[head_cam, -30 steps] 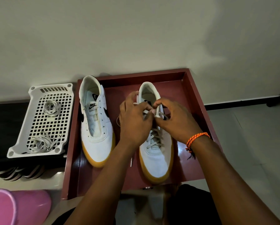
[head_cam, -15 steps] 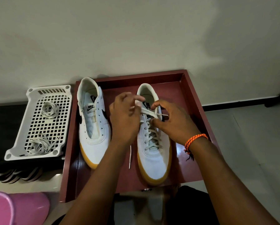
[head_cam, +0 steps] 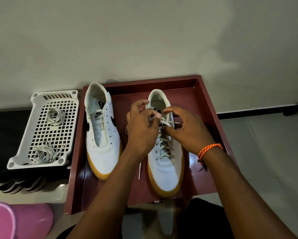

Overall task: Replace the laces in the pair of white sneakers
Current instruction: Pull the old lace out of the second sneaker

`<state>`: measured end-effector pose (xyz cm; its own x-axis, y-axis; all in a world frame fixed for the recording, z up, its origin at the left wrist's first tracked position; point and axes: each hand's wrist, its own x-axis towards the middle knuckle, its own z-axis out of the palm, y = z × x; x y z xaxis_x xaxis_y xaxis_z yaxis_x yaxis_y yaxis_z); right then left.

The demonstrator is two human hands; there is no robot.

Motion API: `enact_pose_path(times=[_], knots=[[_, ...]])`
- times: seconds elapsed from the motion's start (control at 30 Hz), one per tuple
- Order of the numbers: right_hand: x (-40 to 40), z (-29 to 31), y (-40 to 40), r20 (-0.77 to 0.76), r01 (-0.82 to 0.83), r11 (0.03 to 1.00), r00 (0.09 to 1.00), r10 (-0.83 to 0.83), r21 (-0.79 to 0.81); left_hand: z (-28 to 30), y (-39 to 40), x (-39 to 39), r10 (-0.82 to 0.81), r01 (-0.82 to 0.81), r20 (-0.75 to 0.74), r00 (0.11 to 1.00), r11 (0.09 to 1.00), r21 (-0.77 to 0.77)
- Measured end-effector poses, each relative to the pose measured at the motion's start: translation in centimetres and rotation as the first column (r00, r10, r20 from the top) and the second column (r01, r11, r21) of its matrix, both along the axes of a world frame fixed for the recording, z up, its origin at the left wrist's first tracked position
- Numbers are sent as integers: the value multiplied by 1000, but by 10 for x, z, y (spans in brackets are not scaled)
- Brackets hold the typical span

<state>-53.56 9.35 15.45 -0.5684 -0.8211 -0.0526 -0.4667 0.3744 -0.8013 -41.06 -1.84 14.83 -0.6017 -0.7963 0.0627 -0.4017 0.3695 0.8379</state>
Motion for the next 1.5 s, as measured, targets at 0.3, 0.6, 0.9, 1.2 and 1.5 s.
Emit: enact_pose_path(times=[0.3,0.6,0.9,1.2,1.5], knots=[[-1,5,1,-22,5,1000,1000,-5,8,8,0,-3,93,-19,-233,968,954,300],[1,10,2,-7,13,1000,1000,-13,16,10,1,-2,150,-29,-276,949,917,399],[3,13,2,-4,7,1000,1000,-7,24,14,5,0,55,93,-313,948,894,438],[3,10,3,18,27,998,999,-28,48,16,-8,3,259,-94,-283,923,869,486],[19,22,-15,183,129,980,978,-101,-150,5,-14,11,209,-184,-114,971,963,194]])
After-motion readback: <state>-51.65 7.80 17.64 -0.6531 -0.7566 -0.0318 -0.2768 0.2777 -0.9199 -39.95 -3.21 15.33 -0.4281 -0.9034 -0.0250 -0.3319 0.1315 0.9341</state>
